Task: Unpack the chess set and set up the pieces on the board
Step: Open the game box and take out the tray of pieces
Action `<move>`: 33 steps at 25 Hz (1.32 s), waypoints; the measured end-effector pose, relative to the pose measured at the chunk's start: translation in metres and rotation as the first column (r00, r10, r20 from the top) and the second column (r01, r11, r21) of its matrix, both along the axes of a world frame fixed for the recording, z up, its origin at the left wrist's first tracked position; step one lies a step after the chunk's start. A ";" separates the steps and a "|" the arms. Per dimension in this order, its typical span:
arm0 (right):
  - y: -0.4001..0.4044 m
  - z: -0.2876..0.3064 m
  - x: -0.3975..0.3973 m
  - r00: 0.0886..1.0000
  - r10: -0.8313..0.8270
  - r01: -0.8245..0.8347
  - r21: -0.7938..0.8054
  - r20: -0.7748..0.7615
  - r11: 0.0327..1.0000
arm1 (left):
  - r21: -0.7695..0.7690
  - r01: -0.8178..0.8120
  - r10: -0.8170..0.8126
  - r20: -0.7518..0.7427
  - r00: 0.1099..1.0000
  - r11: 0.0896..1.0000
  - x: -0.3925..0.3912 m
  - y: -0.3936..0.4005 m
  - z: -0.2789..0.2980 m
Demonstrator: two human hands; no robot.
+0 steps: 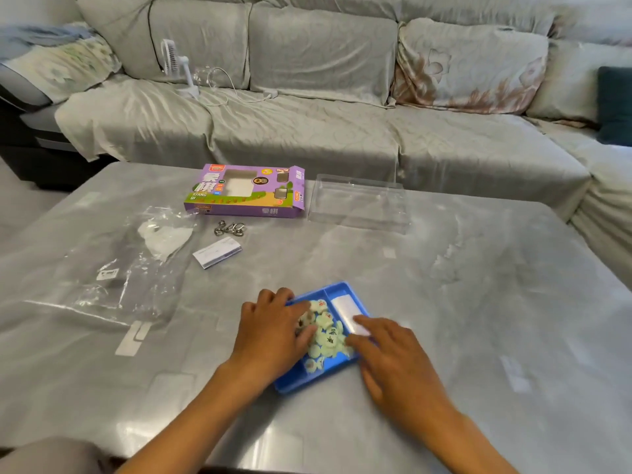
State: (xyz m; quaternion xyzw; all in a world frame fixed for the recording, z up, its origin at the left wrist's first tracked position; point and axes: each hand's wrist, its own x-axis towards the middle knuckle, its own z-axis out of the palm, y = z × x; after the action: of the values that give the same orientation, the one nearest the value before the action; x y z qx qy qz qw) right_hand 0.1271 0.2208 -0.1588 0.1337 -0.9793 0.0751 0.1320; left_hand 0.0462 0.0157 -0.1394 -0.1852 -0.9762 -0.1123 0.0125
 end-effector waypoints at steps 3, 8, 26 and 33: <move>-0.015 -0.011 0.017 0.997 0.081 -0.082 0.036 0.009 0.996 | -0.080 0.148 -0.125 0.239 0.963 0.986 0.026 -0.020 -0.004; -0.036 -0.015 0.029 0.997 0.042 -0.034 0.113 -0.064 0.993 | 0.049 0.379 -0.373 0.329 0.868 0.924 0.023 -0.043 -0.008; -0.037 -0.020 0.069 0.984 0.139 -0.099 0.294 -0.116 0.950 | 0.170 0.463 -0.493 0.334 0.803 0.870 0.017 -0.037 -0.008; -0.039 -0.027 0.063 0.994 0.074 -0.056 0.203 -0.082 0.978 | 0.730 0.005 -0.384 0.354 0.853 0.684 -0.025 -0.038 0.046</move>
State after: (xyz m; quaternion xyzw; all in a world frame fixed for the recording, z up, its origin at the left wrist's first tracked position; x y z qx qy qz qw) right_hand 0.1905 0.1816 -0.1859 0.1815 -0.9701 -0.0258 0.1588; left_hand 0.0216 -0.0222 -0.0930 -0.2384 -0.8020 -0.5197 -0.1727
